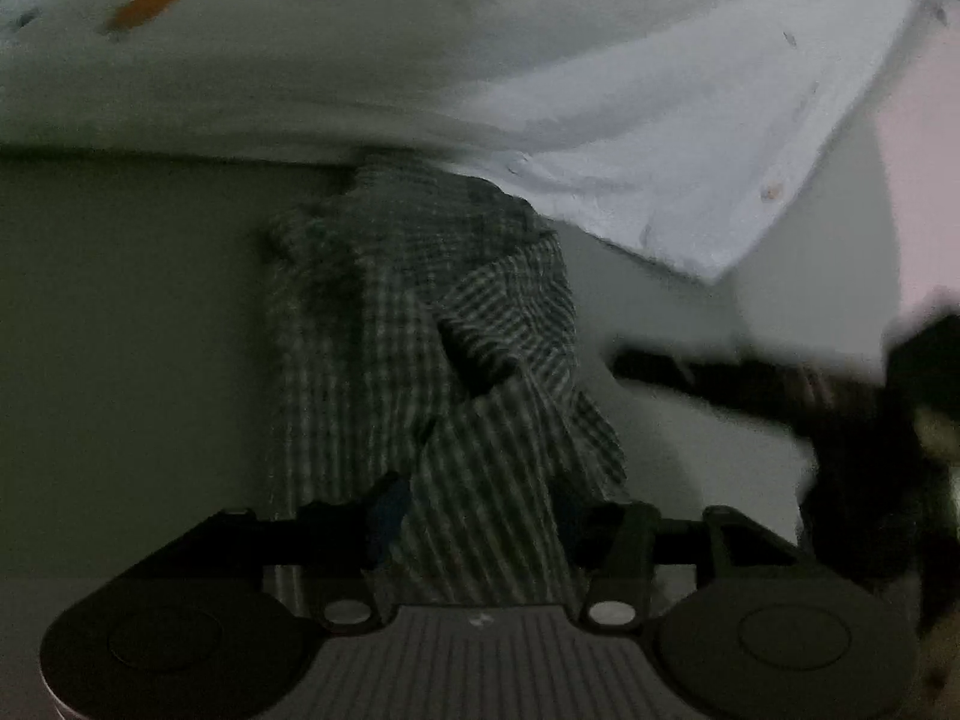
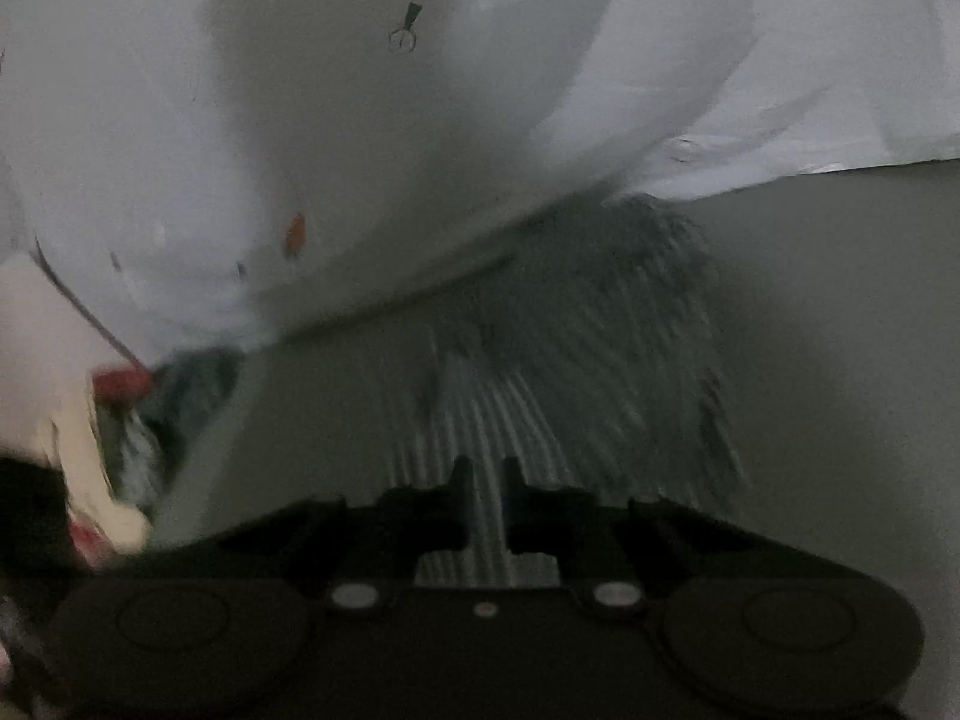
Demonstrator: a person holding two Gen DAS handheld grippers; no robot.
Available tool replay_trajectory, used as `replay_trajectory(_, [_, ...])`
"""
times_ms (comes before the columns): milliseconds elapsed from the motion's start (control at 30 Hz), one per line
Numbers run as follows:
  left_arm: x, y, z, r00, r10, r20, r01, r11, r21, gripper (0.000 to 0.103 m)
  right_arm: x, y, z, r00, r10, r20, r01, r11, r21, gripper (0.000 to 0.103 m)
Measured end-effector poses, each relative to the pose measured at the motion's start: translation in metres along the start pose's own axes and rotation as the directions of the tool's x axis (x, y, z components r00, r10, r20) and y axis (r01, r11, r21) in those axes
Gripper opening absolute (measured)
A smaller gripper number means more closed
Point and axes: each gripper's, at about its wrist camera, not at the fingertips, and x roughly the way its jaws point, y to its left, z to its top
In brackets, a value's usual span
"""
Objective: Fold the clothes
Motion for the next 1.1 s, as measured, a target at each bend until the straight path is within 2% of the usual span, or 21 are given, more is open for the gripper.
replay_trajectory(67, [0.020, -0.005, 0.008, 0.999, 0.007, -0.045, -0.004, 0.997, 0.082, 0.057, 0.026, -0.008, 0.015, 1.000, -0.011, -0.019, 0.011, 1.000, 0.009, 0.029])
replay_trajectory(100, [0.029, -0.006, 0.009, 0.998, -0.001, -0.068, 0.008, 0.994, 0.110, 0.057, 0.042, -0.014, 0.023, 0.999, -0.020, -0.041, 0.021, 1.000, 0.016, 0.042])
replay_trajectory(200, [0.050, 0.000, 0.005, 0.993, -0.017, -0.117, 0.033, 0.991, 0.131, 0.057, 0.086, -0.035, 0.030, 0.988, 0.005, -0.157, 0.006, 0.997, 0.073, 0.048])
replay_trajectory(233, [0.056, 0.004, 0.004, 0.991, -0.022, -0.132, 0.038, 0.992, 0.121, 0.057, 0.103, -0.041, 0.029, 0.973, 0.026, -0.228, -0.003, 0.995, 0.100, 0.050])
replay_trajectory(267, [0.061, 0.009, 0.002, 0.989, -0.035, -0.140, 0.049, 0.994, 0.095, 0.057, 0.113, -0.045, 0.025, 0.957, 0.067, -0.281, -0.033, 0.992, 0.125, 0.049])
replay_trajectory(300, [0.065, 0.014, 0.001, 0.988, -0.049, -0.148, 0.060, 0.996, 0.068, 0.057, 0.121, -0.049, 0.020, 0.938, 0.114, -0.327, -0.067, 0.986, 0.150, 0.038])
replay_trajectory(333, [0.070, 0.019, -0.001, 0.986, -0.064, -0.155, 0.071, 0.997, 0.040, 0.056, 0.123, -0.048, 0.019, 0.936, 0.136, -0.325, -0.091, 0.985, 0.150, 0.012])
replay_trajectory(367, [0.072, 0.025, -0.003, 0.985, -0.080, -0.150, 0.083, 0.997, 0.010, 0.055, 0.122, -0.047, 0.018, 0.937, 0.153, -0.313, -0.113, 0.983, 0.143, 0.003])
replay_trajectory(433, [0.070, 0.030, -0.006, 0.988, -0.083, -0.128, 0.081, 0.997, -0.017, 0.051, 0.107, -0.044, 0.022, 0.961, 0.181, -0.208, -0.149, 0.976, 0.159, 0.002])
replay_trajectory(467, [0.069, 0.032, -0.008, 0.990, -0.083, -0.117, 0.080, 0.996, -0.031, 0.043, 0.099, -0.045, 0.026, 0.971, 0.196, -0.140, -0.170, 0.969, 0.182, 0.002])
replay_trajectory(533, [0.068, 0.038, -0.010, 0.991, -0.080, -0.103, 0.074, 0.995, -0.064, 0.038, 0.081, -0.047, 0.035, 0.976, 0.218, -0.008, -0.211, 0.953, 0.219, 0.002])
replay_trajectory(600, [0.070, 0.044, -0.012, 0.992, -0.073, -0.100, 0.063, 0.992, -0.105, 0.035, 0.080, -0.041, 0.040, 0.988, 0.151, 0.011, -0.151, 0.976, 0.155, 0.002])
replay_trajectory(667, [0.071, 0.046, -0.013, 0.994, -0.061, -0.095, 0.050, 0.992, -0.118, 0.034, 0.096, -0.029, 0.034, 0.999, -0.015, -0.041, 0.016, 1.000, 0.011, 0.002])
replay_trajectory(700, [0.071, 0.045, -0.014, 0.994, -0.052, -0.091, 0.042, 0.993, -0.109, 0.034, 0.105, -0.027, 0.028, 0.993, -0.091, -0.069, 0.088, 0.995, -0.047, 0.004])
replay_trajectory(767, [0.069, 0.041, -0.015, 0.995, -0.021, -0.094, 0.012, 0.996, -0.093, 0.033, 0.124, -0.029, 0.019, 0.979, -0.150, -0.140, 0.143, 0.988, -0.058, 0.006])
replay_trajectory(800, [0.068, 0.039, -0.015, 0.995, -0.005, -0.095, -0.003, 0.996, -0.085, 0.033, 0.125, -0.031, 0.018, 0.977, -0.156, -0.149, 0.152, 0.988, -0.038, 0.011])
replay_trajectory(867, [0.062, 0.033, -0.013, 0.994, 0.031, -0.103, -0.039, 0.997, -0.068, 0.041, 0.109, -0.030, 0.019, 0.982, -0.151, -0.110, 0.151, 0.988, -0.006, 0.031])
replay_trajectory(900, [0.058, 0.032, -0.013, 0.994, 0.037, -0.101, -0.044, 0.997, -0.067, 0.043, 0.100, -0.030, 0.019, 0.985, -0.148, -0.088, 0.149, 0.989, 0.010, 0.052])
replay_trajectory(933, [0.055, 0.031, -0.013, 0.994, 0.041, -0.099, -0.048, 0.997, -0.068, 0.045, 0.084, -0.029, 0.017, 0.988, -0.139, -0.066, 0.141, 0.990, 0.019, 0.056])
replay_trajectory(1000, [0.036, 0.034, -0.020, 0.996, 0.037, -0.083, -0.045, 0.994, -0.099, 0.048, 0.050, -0.031, 0.004, 0.990, -0.131, -0.049, 0.132, 0.991, 0.026, 0.056])
replay_trajectory(1100, [0.003, 0.045, -0.040, 0.998, 0.033, -0.047, -0.041, 0.984, -0.174, 0.055, 0.000, -0.042, -0.028, 0.985, -0.159, -0.065, 0.162, 0.986, 0.042, 0.060])
